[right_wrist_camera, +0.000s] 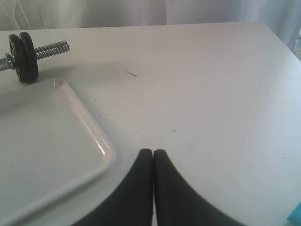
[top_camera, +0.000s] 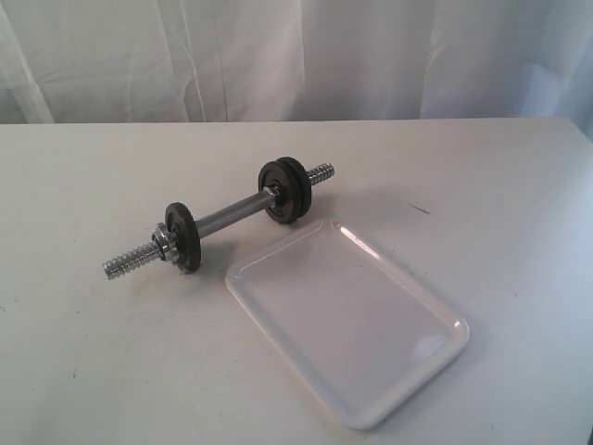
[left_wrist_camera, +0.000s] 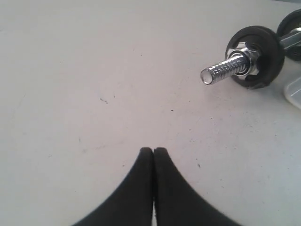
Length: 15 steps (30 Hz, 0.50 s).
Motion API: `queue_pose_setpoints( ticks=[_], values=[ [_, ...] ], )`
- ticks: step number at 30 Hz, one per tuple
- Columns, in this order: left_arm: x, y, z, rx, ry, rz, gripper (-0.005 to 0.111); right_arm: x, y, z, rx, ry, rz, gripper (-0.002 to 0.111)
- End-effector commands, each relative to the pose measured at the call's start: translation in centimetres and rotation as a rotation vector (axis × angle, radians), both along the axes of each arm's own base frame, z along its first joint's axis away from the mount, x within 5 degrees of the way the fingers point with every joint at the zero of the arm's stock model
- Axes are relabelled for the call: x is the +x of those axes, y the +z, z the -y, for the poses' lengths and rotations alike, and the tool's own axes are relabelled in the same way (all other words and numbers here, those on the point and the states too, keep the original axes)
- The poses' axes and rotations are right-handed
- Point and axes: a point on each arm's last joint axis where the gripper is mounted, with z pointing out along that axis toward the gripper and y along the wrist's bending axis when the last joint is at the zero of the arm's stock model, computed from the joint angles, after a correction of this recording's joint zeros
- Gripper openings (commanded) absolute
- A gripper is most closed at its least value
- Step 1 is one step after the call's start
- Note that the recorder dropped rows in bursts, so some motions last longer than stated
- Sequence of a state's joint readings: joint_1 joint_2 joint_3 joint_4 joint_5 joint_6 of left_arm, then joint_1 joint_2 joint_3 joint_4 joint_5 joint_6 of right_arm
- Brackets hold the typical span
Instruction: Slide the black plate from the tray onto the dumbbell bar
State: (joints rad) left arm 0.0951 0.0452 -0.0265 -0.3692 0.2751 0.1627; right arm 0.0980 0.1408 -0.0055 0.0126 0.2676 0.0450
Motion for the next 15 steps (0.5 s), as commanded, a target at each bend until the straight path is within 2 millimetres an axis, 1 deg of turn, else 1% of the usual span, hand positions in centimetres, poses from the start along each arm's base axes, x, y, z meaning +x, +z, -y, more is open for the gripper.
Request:
queue_pose_setpoints(
  ticks=[1, 8, 12, 15],
  values=[
    [-0.3, -1.1, -0.1, -0.029, 0.048, -0.036, 0.000, 0.0, -0.1, 0.0, 0.001, -0.001, 0.007, 0.000],
    [-0.3, -1.0, -0.3, -0.047, 0.077, -0.032, 0.000, 0.0, -0.1, 0.0, 0.001, -0.001, 0.007, 0.000],
    [0.0, -0.2, -0.7, -0.040, 0.115, 0.067, 0.000, 0.0, -0.1, 0.0, 0.001, -0.001, 0.007, 0.000],
    [0.1, -0.1, -0.7, -0.038, 0.122, 0.086, 0.000, 0.0, -0.1, 0.0, 0.000, -0.001, 0.006, 0.000]
  ],
)
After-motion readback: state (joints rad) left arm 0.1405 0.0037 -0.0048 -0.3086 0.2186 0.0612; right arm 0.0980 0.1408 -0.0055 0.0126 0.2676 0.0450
